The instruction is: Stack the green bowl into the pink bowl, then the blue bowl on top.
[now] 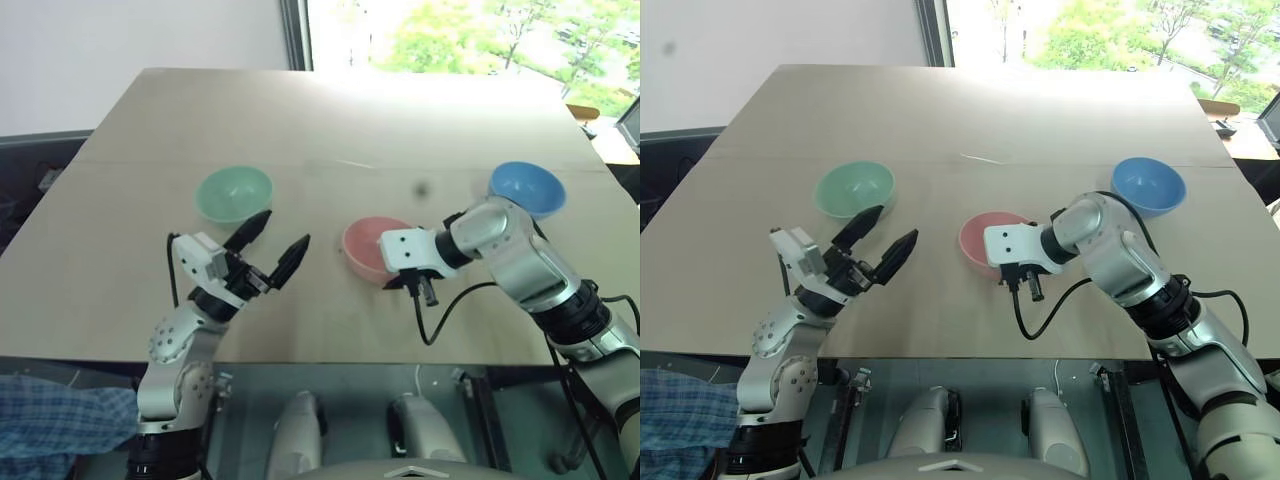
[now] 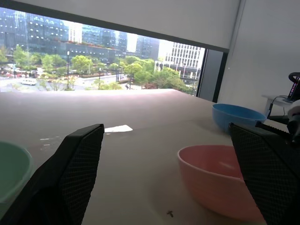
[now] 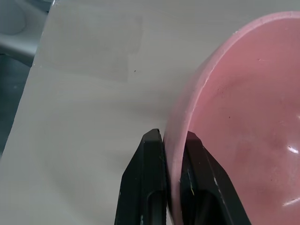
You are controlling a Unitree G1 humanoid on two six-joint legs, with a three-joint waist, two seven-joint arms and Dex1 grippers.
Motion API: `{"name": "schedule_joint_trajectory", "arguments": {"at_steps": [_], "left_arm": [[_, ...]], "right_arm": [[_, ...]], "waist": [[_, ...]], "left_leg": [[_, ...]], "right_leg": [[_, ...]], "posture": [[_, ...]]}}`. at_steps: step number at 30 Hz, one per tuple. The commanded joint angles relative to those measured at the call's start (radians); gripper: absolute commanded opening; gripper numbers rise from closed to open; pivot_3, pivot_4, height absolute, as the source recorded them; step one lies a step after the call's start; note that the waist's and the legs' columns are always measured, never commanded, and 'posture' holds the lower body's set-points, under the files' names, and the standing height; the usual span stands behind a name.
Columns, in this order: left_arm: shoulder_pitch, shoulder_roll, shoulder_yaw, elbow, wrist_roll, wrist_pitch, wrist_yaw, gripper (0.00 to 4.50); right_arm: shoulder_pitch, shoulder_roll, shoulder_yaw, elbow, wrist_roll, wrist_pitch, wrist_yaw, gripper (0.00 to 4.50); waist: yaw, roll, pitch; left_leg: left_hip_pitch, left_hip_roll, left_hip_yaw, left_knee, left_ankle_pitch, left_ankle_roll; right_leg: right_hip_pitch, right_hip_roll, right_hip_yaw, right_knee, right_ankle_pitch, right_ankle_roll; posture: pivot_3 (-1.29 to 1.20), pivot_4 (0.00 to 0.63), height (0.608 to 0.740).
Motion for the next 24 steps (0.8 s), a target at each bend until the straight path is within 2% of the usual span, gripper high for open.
{"name": "schedule_joint_trajectory", "arguments": {"at_steps": [1,3,4,13,16,24], "left_arm": [[-0.017,-0.003,-0.013,0.006,0.004,-0.029,-0.02,4.5],[-0.021,-0.004,-0.019,0.015,0.008,-0.034,-0.029,4.5],[-0.024,-0.005,-0.022,0.018,0.008,-0.034,-0.032,4.5],[-0.048,-0.001,-0.026,0.046,0.003,-0.033,-0.053,4.5],[-0.065,-0.004,-0.027,0.059,0.003,-0.032,-0.055,4.5],[-0.141,0.01,-0.035,0.086,-0.023,0.023,-0.073,4.5]], "right_arm": [[0.001,0.01,-0.005,-0.054,0.012,0.043,-0.052,0.05],[-0.006,0.003,0.0,-0.049,0.003,0.034,-0.071,0.05],[-0.008,-0.004,0.003,-0.045,0.001,0.024,-0.076,0.81],[-0.003,-0.048,-0.026,-0.1,0.068,0.065,-0.074,4.32],[-0.004,-0.066,-0.082,-0.145,0.128,0.116,-0.079,4.32],[0.048,-0.135,-0.386,-0.201,0.35,0.31,-0.141,4.32]], "waist": [[0.0,0.0,0.0],[0.0,0.0,0.0],[0.0,0.0,0.0],[0.0,0.0,0.0],[0.001,0.0,0.0],[0.003,-0.001,0.0]], "left_leg": [[0.0,0.0,0.0,0.0,0.0,0.0],[0.0,0.0,0.0,0.0,0.0,0.0],[0.0,0.0,0.0,0.0,0.0,0.0],[0.0,0.0,0.0,0.0,0.0,0.0],[0.0,0.0,0.0,0.0,0.0,0.0],[0.0,0.0,-0.002,0.0,0.0,0.0]], "right_leg": [[0.0,0.0,0.0,0.0,0.0,0.0],[0.0,0.0,0.0,0.0,0.0,0.0],[0.0,0.0,0.0,0.0,0.0,0.0],[0.0,0.0,0.0,0.0,0.0,0.0],[0.0,0.0,0.0,0.0,0.0,0.0],[0.001,0.0,-0.001,-0.001,0.0,0.0]], "posture": [[0.0,0.15,0.74],[0.0,0.15,0.74],[0.0,0.15,0.74],[0.0,0.15,0.74],[0.0,0.15,0.74],[0.0,0.15,0.74]]}}
